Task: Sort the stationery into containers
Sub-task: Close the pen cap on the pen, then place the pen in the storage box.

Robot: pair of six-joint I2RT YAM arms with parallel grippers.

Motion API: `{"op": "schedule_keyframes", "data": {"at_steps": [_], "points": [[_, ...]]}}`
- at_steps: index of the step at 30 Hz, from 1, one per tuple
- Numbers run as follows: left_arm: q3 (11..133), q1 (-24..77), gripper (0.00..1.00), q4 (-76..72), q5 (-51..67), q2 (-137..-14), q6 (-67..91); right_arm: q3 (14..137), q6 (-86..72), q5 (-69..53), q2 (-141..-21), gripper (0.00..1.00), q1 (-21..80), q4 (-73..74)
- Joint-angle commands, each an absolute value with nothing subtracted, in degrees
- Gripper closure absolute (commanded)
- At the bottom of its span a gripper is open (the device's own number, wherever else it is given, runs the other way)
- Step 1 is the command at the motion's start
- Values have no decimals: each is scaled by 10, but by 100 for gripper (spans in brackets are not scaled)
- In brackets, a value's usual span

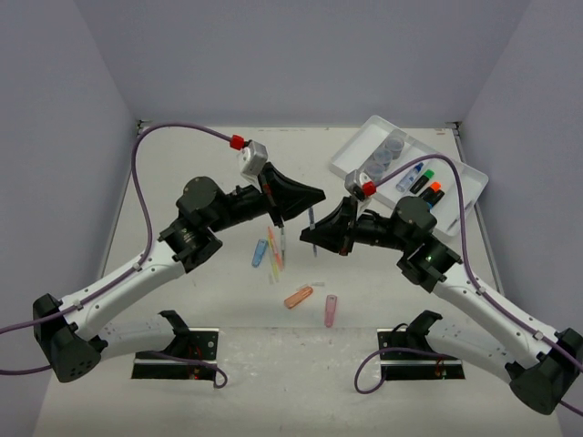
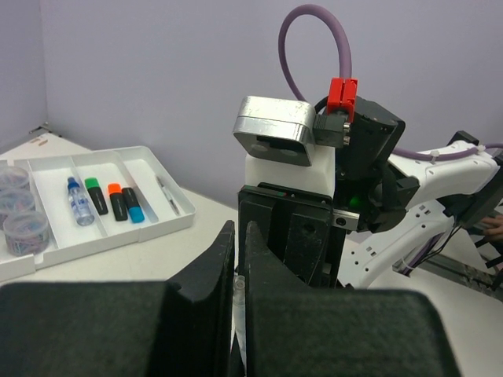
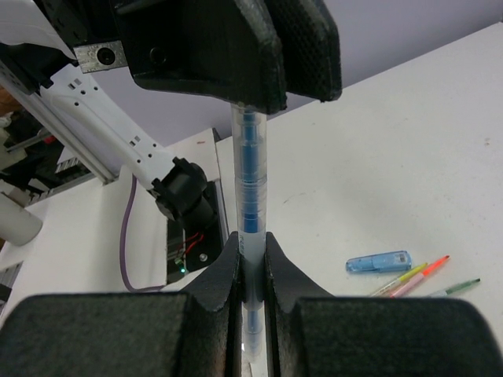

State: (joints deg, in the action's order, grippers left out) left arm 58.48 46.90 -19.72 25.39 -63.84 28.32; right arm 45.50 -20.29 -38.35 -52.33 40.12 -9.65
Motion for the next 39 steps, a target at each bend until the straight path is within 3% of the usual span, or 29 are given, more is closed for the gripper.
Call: {"op": "schedule_keyframes", "data": {"at_steps": [1, 12, 20, 24, 27, 28, 29, 30, 31, 33, 35, 39], "points": [[550, 469, 100, -208, 293, -637, 300, 477, -199, -346, -503, 100, 402, -112], [484, 490, 100, -222, 276, -641, 320, 581, -204, -274, -532, 100, 401, -91], [440, 537, 100, -259, 240, -649, 340, 782, -187, -255, -628, 100, 396, -46], [444, 538, 100, -219, 173, -625, 319, 748, -192, -259, -650, 100, 396, -46], [495, 536, 97, -105, -1, -592, 299, 638, -214, -240, -630, 100, 396, -79], [517, 534, 90, -65, -55, -586, 296, 616, -221, -236, -624, 100, 395, -86], [541, 531, 72, -27, -85, -582, 297, 585, -225, -230, -622, 100, 395, -85], [559, 528, 61, -5, -121, -577, 298, 566, -233, -227, -621, 100, 392, -82], [590, 521, 36, 34, -172, -576, 296, 538, -235, -215, -621, 100, 390, -73], [625, 515, 12, 69, -239, -575, 298, 516, -240, -204, -620, 100, 371, -58], [677, 514, 0, 126, -313, -574, 301, 490, -251, -187, -618, 100, 322, -21], [693, 514, 0, 198, -403, -541, 307, 510, -267, -127, -626, 100, 180, 108]]}}
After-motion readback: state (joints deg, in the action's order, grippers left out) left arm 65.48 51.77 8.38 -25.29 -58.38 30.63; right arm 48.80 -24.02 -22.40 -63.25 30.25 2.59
